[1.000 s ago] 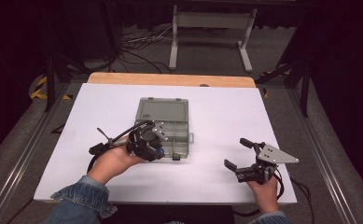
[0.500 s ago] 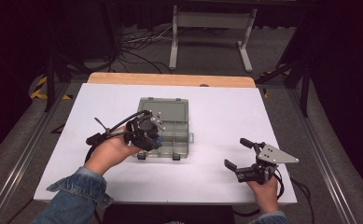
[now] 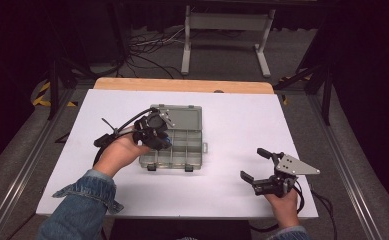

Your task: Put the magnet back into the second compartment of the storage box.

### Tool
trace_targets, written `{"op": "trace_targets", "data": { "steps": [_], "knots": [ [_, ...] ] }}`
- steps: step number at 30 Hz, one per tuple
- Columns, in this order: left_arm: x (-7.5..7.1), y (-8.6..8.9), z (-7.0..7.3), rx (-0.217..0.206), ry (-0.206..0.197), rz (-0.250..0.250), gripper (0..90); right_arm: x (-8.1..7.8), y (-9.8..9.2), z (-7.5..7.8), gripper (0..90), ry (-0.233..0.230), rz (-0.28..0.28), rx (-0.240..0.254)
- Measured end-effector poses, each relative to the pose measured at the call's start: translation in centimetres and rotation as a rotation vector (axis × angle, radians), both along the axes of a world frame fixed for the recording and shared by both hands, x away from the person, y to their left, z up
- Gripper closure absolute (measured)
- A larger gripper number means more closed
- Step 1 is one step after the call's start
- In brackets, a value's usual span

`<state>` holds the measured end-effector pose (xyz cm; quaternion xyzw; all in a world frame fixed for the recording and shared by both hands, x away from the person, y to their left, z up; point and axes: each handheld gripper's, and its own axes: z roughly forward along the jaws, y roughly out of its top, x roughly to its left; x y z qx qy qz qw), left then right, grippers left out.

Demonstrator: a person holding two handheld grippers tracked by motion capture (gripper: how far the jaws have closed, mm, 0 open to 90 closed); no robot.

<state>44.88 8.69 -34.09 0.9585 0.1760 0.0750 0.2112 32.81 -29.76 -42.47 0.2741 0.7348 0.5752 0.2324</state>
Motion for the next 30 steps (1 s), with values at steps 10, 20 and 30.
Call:
{"op": "trace_targets", "data": {
  "steps": [10,20,30],
  "knots": [
    [2.2,0.1,-1.0,-0.006,0.013,0.047,62.2,0.1,0.0,0.0,1.5,-0.001,0.004,0.0],
    [4.1,0.2,-2.1,-0.003,0.027,0.098,62.2,0.1,0.0,-0.1,1.5,0.008,0.006,-0.005],
    [5.1,0.2,-3.0,0.001,0.022,0.121,62.1,0.1,0.0,-0.1,1.5,0.009,0.008,-0.006]
  ]
}}
